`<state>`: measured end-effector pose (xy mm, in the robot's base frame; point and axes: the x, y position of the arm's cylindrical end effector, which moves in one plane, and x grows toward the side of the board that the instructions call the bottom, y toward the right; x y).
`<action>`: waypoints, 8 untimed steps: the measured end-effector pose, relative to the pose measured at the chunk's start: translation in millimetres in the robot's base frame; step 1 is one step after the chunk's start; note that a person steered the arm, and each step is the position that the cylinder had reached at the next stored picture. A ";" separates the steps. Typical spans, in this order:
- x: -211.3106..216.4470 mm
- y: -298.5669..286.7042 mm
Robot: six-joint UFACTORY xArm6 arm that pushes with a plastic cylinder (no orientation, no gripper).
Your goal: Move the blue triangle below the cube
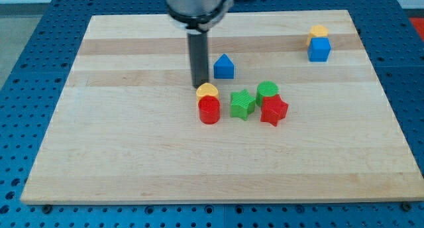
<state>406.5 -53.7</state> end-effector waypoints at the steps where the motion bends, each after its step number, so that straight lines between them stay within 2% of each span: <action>1: -28.3 -7.6; 2: -40.1 9.6; 6: -29.7 166.5; 7: -28.0 190.3; 8: -1.7 190.3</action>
<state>404.7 136.6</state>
